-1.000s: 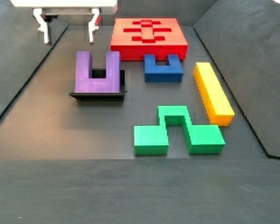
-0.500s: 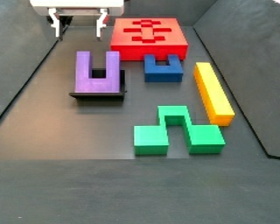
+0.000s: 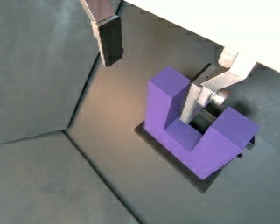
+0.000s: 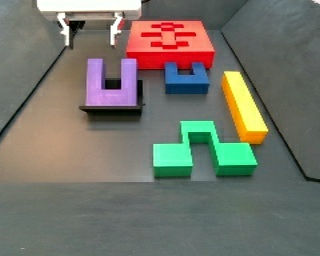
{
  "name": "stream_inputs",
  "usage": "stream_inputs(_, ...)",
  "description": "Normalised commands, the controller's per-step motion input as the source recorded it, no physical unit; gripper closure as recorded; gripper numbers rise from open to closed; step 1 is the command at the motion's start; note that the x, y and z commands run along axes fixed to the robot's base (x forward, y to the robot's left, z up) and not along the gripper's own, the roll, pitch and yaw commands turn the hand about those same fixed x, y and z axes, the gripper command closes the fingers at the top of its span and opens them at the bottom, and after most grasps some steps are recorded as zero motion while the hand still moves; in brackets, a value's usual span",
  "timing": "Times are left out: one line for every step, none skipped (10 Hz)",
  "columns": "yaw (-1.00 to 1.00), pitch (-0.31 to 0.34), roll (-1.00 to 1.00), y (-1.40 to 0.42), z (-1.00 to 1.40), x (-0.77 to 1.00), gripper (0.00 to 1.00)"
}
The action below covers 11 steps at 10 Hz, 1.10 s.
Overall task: Pick up the purple object. Move up. Place the purple object on the fixture. Regrasp the purple object. Move to above the board. Insert the purple object.
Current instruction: Regrasp the purple object.
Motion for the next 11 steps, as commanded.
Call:
stream_inputs(0.0,0.183,-0.19,0.0,-0.12,0.1,0.0)
stream_inputs(0.0,0.131,-0.14,0.0,-0.14,0.13,0.0)
stream_inputs(0.0,0.071,-0.08,0.0,-0.23,0.15,0.0)
stream_inputs(0.0,0.0,-0.07,-0.01,-0.29,0.14,0.0)
stream_inputs(0.0,0.0,-0.01,0.0,-0.34,0.13,0.0)
stream_inputs(0.0,0.0,0.0,0.0,-0.23,0.01,0.0)
stream_inputs(0.0,0.009,0.0,0.03,-0.11,0.0,0.0)
stream_inputs(0.0,0.0,0.0,0.08,-0.26,0.03,0.0)
stream_inputs(0.0,0.0,0.0,0.07,-0.34,0.11,0.0)
stream_inputs(0.0,0.0,0.0,0.09,-0.31,0.08,0.0)
stream_inputs(0.0,0.0,0.0,0.09,-0.28,0.04,0.0)
